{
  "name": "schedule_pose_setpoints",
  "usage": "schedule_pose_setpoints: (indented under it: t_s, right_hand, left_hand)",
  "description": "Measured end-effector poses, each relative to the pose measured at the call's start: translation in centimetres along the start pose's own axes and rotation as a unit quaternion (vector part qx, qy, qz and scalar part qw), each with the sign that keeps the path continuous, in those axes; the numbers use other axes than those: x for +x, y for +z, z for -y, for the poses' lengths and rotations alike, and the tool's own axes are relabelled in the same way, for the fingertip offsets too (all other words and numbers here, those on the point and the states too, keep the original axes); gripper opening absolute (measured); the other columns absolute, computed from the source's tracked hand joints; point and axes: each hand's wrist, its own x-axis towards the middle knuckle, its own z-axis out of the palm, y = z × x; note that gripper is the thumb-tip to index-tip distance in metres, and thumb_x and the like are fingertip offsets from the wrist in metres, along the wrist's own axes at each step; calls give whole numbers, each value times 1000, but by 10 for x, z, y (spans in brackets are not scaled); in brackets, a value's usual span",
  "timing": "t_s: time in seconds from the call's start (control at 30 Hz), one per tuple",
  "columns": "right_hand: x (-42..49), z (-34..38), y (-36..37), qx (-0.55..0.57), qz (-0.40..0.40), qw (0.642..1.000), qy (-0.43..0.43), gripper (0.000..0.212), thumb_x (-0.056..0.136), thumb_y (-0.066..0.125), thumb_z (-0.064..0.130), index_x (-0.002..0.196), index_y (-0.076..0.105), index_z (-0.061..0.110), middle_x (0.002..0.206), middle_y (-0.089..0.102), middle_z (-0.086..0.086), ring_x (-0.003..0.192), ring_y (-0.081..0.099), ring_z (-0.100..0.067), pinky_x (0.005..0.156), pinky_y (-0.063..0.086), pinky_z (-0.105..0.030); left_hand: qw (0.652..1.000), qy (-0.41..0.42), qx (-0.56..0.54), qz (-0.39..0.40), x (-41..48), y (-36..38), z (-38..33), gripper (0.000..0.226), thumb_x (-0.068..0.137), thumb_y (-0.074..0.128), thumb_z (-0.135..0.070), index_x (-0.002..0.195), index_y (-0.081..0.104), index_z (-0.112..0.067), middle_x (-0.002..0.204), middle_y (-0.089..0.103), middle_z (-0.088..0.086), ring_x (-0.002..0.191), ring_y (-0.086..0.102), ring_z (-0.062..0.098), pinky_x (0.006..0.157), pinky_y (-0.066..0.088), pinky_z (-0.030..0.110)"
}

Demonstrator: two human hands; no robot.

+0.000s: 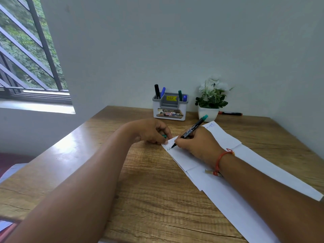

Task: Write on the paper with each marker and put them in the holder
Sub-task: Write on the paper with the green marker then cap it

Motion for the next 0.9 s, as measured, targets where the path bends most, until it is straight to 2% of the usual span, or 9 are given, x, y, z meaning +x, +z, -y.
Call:
schedule_pose_setpoints:
  t_s: [0.1, 0.23, 0.37, 0.47, 0.53, 0.6, 0.7, 0.9]
  right_hand:
    - [1, 0, -1, -6, -5, 1000, 7, 23, 85, 72, 37, 93, 77, 15, 76, 70, 1, 66, 58, -8, 58, 43, -24]
    - [1, 0, -2, 4, -8, 1000, 7, 23, 83, 71, 32, 92, 76, 12, 74, 67, -2, 69, 58, -12, 62, 46, -30]
    - [0, 2, -2, 0, -9, 1000, 16, 22, 84, 72, 33, 91, 75, 12, 70, 65, 0, 64, 56, -10, 58, 43, -26]
    - [1, 1, -2, -4, -9, 1000, 15, 26, 82, 71, 31, 90, 74, 7, 75, 69, -11, 67, 57, -14, 63, 46, -32]
    - [1, 2, -2, -8, -9, 1000, 14, 23, 82, 71, 32, 90, 75, 11, 76, 70, -8, 68, 59, -14, 64, 47, -32]
    - [2, 1, -2, -8, -6, 1000, 13, 21, 83, 70, 32, 90, 74, 12, 72, 66, -2, 68, 58, -14, 62, 46, -30]
    - [2, 1, -2, -14, -6, 1000, 16, 22, 84, 69, 33, 90, 71, 12, 71, 63, 0, 69, 57, -14, 59, 42, -28]
    - [2, 1, -1, -25, -15, 999, 16, 23, 85, 67, 32, 91, 71, 10, 72, 64, -1, 69, 57, -15, 58, 42, -26]
  left_hand:
    - [1000, 1, -2, -1, 1, -1, 1, 24, 85, 73, -3, 107, 72, -11, 86, 70, 3, 69, 58, 10, 55, 46, 16]
    - [1000, 1, 1, 1, 2, -1, 1, 22, 85, 74, -5, 105, 73, -13, 95, 73, 9, 72, 59, 11, 56, 47, 17]
    - [1000, 1, -3, -1, 2, -1, 2, 23, 85, 74, -5, 106, 73, -12, 94, 72, 9, 73, 59, 11, 57, 48, 17]
    - [1000, -1, 3, 0, 2, -1, 2, 22, 85, 74, -6, 105, 73, -14, 103, 73, 15, 74, 59, 12, 57, 47, 17]
    - [1000, 2, 4, -2, 2, -1, 2, 21, 85, 74, -6, 104, 73, -14, 105, 73, 16, 73, 58, 11, 56, 47, 16]
    - [1000, 5, 5, -2, 3, -1, 3, 21, 85, 74, -5, 104, 73, -14, 99, 72, 16, 68, 57, 10, 54, 46, 16]
    - [1000, 7, 6, -2, 3, -1, 3, 22, 85, 74, -4, 105, 73, -13, 88, 69, 7, 62, 56, 6, 52, 44, 15]
    - [1000, 5, 3, -3, 3, -1, 3, 21, 85, 73, -5, 105, 73, -13, 90, 72, 8, 67, 59, 8, 55, 46, 15]
